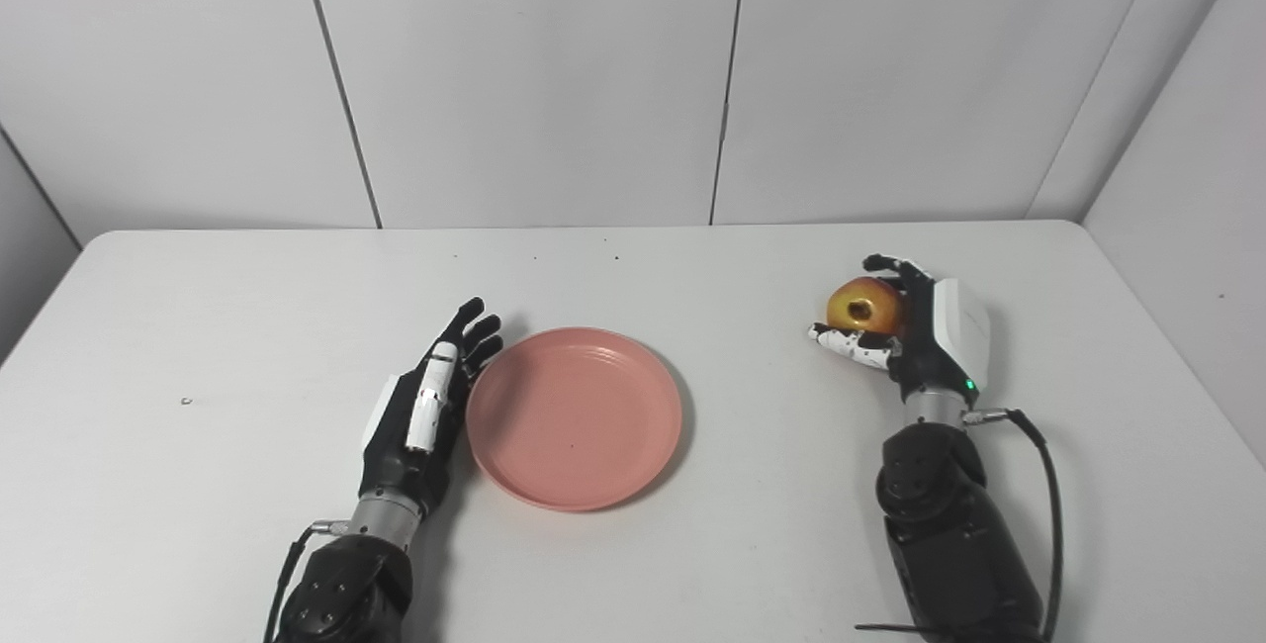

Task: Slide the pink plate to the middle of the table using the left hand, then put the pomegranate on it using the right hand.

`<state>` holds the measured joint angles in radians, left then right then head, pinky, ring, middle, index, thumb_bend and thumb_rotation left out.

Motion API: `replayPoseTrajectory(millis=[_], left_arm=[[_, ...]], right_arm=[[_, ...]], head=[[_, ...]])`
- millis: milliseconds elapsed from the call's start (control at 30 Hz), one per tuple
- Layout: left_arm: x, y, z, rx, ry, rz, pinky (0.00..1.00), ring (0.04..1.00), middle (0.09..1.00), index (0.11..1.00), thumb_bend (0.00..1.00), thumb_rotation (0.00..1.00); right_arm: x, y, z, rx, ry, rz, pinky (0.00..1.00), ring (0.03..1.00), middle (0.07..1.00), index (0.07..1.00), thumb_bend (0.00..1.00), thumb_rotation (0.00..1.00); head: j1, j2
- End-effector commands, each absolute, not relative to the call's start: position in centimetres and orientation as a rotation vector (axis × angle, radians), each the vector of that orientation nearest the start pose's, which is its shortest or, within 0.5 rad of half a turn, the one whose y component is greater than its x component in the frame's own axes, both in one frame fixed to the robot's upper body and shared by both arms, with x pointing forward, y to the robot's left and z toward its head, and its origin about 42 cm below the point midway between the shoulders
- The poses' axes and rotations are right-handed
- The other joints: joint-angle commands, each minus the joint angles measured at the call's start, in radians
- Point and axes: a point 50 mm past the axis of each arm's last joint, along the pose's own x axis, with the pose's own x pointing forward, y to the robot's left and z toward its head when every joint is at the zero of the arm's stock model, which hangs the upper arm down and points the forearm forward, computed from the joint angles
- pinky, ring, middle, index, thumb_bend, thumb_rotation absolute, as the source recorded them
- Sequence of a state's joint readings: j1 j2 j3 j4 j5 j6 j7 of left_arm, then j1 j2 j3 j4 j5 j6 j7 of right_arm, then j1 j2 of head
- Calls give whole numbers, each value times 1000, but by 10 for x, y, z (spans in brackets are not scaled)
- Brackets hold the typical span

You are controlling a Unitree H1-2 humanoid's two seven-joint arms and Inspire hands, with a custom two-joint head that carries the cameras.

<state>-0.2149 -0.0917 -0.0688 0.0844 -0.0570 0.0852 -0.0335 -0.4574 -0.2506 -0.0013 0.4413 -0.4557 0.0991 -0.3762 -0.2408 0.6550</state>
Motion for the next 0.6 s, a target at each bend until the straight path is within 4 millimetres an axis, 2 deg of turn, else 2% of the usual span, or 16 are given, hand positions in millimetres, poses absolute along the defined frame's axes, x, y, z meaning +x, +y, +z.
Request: replayPoseTrajectory(millis=[0,267,433,500,567], left_arm=[[349,134,145,-130,-79,-173,918,920,913,902,268,1000],[349,133,144,-123,-82,-173,912,917,912,901,273,1000],[349,133,143,-119,-83,-173,912,918,911,901,277,1000],[350,134,143,-117,-83,-174,911,917,911,900,277,1000],[350,134,143,-116,-85,-175,914,919,912,902,278,1000]], right_arm=[[433,-302,176,-691,-176,-429,401,494,583,626,417,0],[429,-299,178,-639,-225,-445,458,518,585,615,441,0],[426,-294,186,-571,-250,-449,374,462,597,616,488,0],[423,-291,192,-555,-269,-443,400,461,592,613,497,0],[420,-287,198,-536,-292,-430,383,458,586,612,500,0]], head=[[2,0],[7,-1],[7,0],[9,0],[10,1]])
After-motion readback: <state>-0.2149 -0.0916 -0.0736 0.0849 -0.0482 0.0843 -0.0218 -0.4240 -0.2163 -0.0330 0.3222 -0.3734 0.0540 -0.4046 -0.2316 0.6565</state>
